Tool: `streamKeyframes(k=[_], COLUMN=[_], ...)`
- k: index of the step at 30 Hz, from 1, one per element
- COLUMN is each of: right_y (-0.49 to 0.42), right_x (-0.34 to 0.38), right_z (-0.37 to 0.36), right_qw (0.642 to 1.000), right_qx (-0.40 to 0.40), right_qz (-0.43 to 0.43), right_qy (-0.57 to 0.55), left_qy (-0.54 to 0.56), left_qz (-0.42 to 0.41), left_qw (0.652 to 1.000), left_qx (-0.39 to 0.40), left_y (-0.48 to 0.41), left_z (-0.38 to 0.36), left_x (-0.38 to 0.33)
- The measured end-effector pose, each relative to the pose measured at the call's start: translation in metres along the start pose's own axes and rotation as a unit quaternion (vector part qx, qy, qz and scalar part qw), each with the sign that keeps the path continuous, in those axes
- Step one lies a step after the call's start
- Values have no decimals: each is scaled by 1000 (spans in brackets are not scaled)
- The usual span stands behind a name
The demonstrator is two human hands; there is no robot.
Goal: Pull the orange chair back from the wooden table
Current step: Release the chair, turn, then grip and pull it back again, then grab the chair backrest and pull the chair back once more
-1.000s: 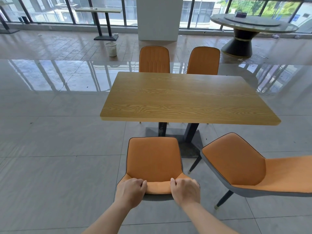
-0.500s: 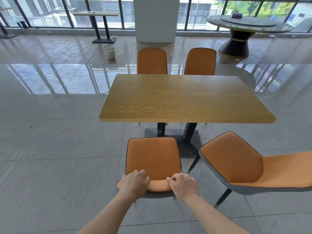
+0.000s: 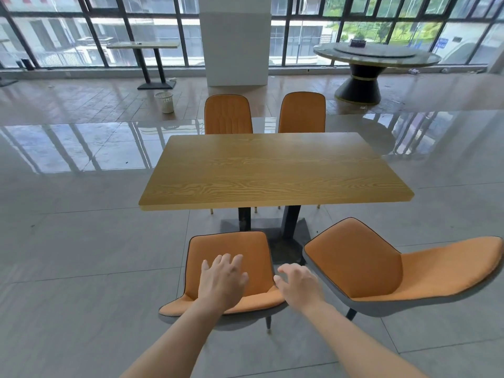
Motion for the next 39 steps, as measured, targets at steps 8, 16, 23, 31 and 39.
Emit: streamKeyframes(k=[8,16,23,31,39], right_y=[3,15,22,20,23], right_x=[-29,-60,-94,-173,-279], right_z=[53,103,157,234,313], right_qw=[999,996,990,990,993], right_qx=[-36,-71,-117,-129,-100], right_qz=[-9,-60,-69,-44,-50], right_qy=[-1,14,27,38,40], left_qy=[5,20,3,11,45], left_qz=[-46,-129,-170,-150,-120], left_qw=[999,991,984,986,990], left_qx=[-18,-43,-61,-79,-52], left_y=[-8,-31,-37,-46,-34], left_z=[13,32,50,63,65], left_x=[-44,-97,-165,-281,-406])
Point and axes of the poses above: each hand's wrist, its own y-axis away from the middle knuckle, its own z-axis out of the back of the hand, x = y × z, the point moved 8 cm from there along -y, towards the middle knuckle, and after that the axes turned 15 degrees about -y, right-handed, at the moved point
